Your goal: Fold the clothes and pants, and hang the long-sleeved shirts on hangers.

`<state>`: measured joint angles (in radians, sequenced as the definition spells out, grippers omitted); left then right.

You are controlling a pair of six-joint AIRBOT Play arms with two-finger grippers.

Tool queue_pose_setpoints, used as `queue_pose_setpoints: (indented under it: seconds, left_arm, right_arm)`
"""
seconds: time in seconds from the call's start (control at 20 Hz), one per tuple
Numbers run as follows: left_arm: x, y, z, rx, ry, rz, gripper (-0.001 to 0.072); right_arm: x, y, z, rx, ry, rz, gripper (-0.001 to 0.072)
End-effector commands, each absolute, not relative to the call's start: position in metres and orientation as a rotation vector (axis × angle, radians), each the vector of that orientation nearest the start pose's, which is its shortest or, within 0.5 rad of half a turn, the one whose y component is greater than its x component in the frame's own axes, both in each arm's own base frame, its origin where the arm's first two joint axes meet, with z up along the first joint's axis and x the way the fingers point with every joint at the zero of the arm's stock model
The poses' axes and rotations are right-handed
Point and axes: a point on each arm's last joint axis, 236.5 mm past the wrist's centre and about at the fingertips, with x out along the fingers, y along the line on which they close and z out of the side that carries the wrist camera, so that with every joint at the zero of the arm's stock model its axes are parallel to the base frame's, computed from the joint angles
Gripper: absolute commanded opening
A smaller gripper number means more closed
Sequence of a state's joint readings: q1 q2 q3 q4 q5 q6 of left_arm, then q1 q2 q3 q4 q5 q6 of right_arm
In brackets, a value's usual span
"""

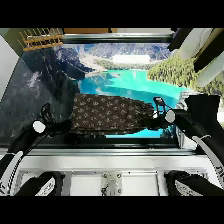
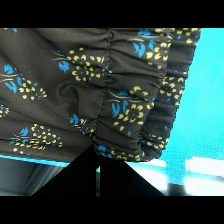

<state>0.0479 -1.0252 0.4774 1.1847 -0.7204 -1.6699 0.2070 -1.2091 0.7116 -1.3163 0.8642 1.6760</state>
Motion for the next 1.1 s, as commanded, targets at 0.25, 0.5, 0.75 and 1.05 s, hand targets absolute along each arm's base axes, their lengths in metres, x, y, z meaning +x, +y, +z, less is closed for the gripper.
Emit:
queue_pose_setpoints:
  seconds: [0.25, 0.5, 0.75, 1.05]
  left_arm:
    - [0.289, -0.048, -0.067, -0.527, 1.156, 0.032, 0.0476]
    - [0.294, -0.058, 0.02, -0.496, 1.011, -0.067, 0.0476]
    - [0.291, -0.071, 0.052, -0.545, 0.934, -0.121, 0.0031]
    - [0.283, -0.125, 0.051, -0.49, 0.971, -0.276, 0.0005]
  right_arm:
    - [0.302, 0.143, -0.061, 0.361, 1.326, 0.263, 0.0552]
    - [0.293, 0.105, 0.003, 0.36, 1.296, 0.299, 0.0703]
    - [0.32, 0.04, -0.009, 0.608, 1.256, 0.202, 0.0703]
    - [0.35, 0.046, -0.071, 0.916, 1.29, 0.316, 0.0703]
